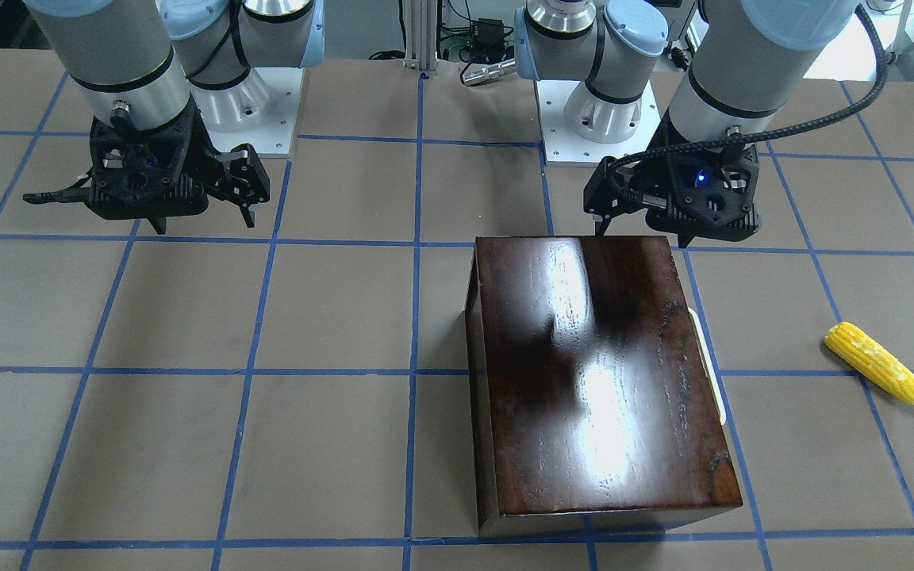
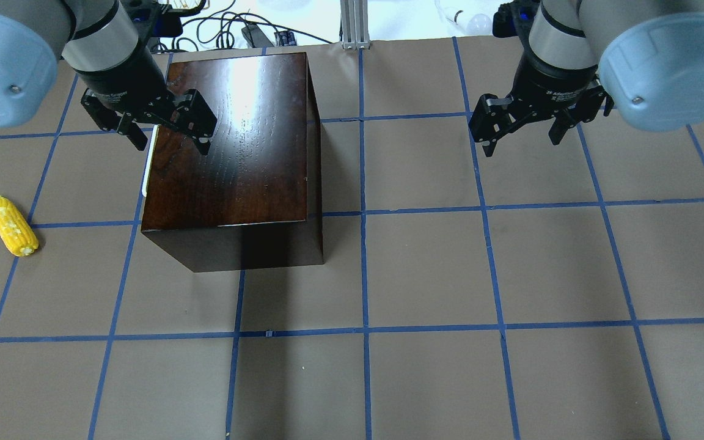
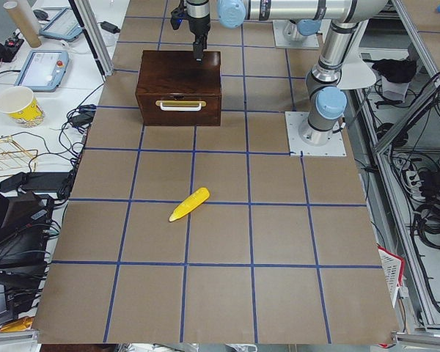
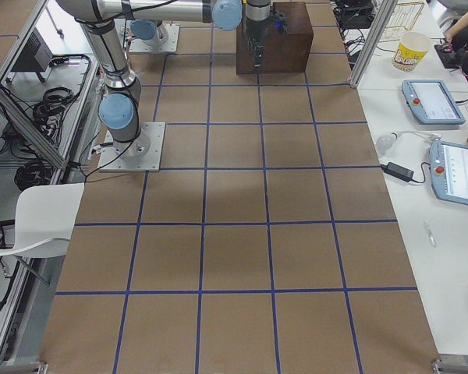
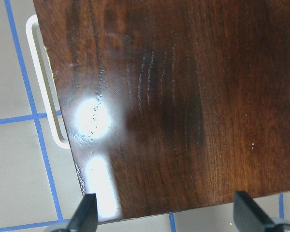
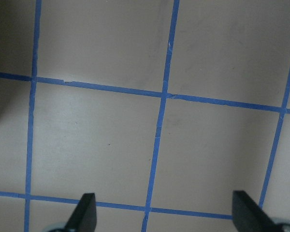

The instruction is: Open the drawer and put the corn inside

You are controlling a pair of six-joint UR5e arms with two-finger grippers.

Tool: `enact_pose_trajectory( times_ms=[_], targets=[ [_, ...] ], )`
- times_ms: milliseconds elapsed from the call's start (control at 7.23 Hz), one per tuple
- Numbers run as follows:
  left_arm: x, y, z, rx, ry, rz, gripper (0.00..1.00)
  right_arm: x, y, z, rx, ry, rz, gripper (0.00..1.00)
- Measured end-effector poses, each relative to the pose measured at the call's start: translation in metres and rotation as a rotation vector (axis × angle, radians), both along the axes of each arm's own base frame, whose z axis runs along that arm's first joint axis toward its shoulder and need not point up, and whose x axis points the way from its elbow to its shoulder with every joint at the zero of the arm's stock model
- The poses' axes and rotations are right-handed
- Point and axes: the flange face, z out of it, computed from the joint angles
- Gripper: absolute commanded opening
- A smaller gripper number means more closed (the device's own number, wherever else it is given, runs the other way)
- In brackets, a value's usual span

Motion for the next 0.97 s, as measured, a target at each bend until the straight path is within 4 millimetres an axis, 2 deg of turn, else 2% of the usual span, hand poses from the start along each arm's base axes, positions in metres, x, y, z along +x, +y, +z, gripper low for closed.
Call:
enact_pose_trajectory(
  times_ms=[969],
  targets=[
    [-0.0005,-0.0025,-0.0028,-0.005,0.000,-0.001,1.00,0.0002,0.0000,0.0002,0.000,0.000,0.000,1.00]
  ],
)
